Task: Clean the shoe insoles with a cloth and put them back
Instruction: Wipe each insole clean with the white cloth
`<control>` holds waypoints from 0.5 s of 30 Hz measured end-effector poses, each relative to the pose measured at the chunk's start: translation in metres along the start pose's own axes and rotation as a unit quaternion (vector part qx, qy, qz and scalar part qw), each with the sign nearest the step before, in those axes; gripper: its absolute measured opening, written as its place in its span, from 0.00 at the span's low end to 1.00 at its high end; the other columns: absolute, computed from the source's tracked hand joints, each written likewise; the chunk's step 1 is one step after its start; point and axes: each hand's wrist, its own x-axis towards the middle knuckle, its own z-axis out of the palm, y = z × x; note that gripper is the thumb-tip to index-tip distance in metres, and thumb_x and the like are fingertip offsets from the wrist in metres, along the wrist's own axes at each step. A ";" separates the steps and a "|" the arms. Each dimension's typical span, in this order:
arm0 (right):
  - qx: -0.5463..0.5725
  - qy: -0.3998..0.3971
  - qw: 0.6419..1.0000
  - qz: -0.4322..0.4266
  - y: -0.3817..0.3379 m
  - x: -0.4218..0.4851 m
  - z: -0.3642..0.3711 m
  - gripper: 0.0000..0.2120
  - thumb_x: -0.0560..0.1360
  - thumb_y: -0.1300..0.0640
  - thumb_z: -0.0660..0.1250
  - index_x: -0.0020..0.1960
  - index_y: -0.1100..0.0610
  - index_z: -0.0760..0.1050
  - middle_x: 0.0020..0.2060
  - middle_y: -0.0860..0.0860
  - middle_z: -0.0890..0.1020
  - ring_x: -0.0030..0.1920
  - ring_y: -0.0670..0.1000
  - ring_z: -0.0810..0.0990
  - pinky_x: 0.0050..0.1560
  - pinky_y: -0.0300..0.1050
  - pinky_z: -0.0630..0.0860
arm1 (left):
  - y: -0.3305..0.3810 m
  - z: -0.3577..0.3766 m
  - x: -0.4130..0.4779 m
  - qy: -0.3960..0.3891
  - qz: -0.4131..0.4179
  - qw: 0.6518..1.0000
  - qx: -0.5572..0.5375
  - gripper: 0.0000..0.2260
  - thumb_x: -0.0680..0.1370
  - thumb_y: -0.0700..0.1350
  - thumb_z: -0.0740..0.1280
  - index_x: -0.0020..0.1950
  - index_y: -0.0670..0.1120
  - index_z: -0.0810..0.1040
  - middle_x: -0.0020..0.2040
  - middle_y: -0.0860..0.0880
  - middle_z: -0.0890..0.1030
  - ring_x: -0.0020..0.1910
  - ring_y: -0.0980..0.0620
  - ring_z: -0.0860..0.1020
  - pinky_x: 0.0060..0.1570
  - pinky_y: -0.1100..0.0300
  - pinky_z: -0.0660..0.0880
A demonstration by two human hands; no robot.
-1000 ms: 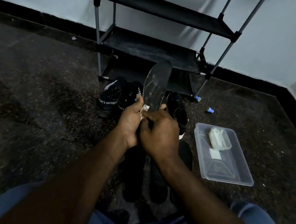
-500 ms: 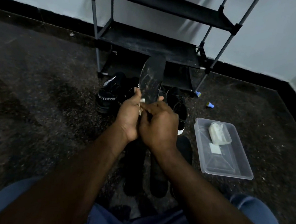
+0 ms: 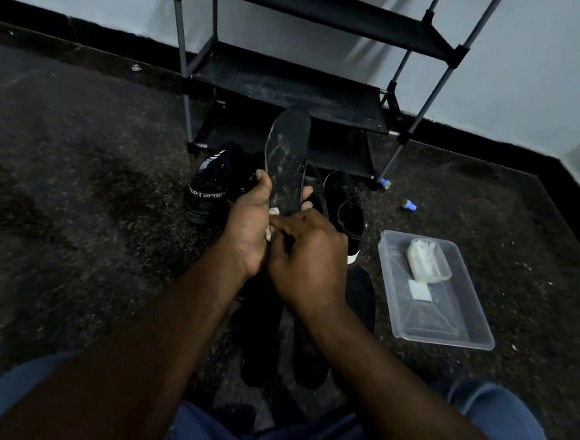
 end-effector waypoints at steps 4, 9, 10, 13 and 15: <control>0.013 0.021 0.999 0.048 -0.002 0.025 0.006 0.19 0.74 0.49 0.57 0.50 0.48 0.86 0.45 0.51 0.84 0.47 0.56 0.83 0.49 0.57 0.78 | -0.003 0.003 -0.006 -0.039 -0.034 0.999 -0.018 0.37 0.83 0.67 0.52 0.77 0.38 0.70 0.74 0.39 0.74 0.73 0.42 0.74 0.63 0.53 0.78; 0.032 0.007 0.999 0.027 0.002 0.013 0.007 0.15 0.74 0.54 0.61 0.52 0.49 0.86 0.46 0.53 0.83 0.49 0.56 0.83 0.50 0.57 0.79 | -0.002 0.000 -0.002 -0.022 -0.013 0.999 -0.025 0.34 0.84 0.65 0.52 0.74 0.39 0.74 0.69 0.42 0.80 0.63 0.46 0.81 0.58 0.54 0.81; 0.031 0.001 0.999 0.013 0.003 0.004 0.005 0.16 0.75 0.53 0.61 0.53 0.49 0.86 0.45 0.51 0.82 0.47 0.55 0.82 0.48 0.56 0.79 | 0.000 -0.002 -0.001 -0.015 -0.004 1.000 -0.020 0.33 0.84 0.65 0.52 0.74 0.40 0.74 0.68 0.43 0.81 0.60 0.46 0.82 0.58 0.54 0.81; 0.006 -0.006 1.000 -0.018 0.007 -0.018 -0.001 0.14 0.75 0.53 0.64 0.55 0.47 0.85 0.45 0.47 0.81 0.46 0.51 0.81 0.45 0.55 0.77 | 0.002 -0.004 0.002 -0.006 0.005 1.000 -0.026 0.33 0.84 0.65 0.52 0.73 0.41 0.76 0.65 0.44 0.83 0.58 0.47 0.81 0.56 0.52 0.82; -0.007 0.014 1.000 -0.025 0.012 -0.022 -0.004 0.13 0.75 0.55 0.67 0.55 0.47 0.86 0.46 0.46 0.82 0.47 0.50 0.82 0.45 0.55 0.77 | 0.002 -0.001 0.000 -0.017 -0.014 0.998 -0.057 0.34 0.83 0.67 0.54 0.69 0.39 0.78 0.58 0.43 0.84 0.52 0.48 0.82 0.57 0.53 0.81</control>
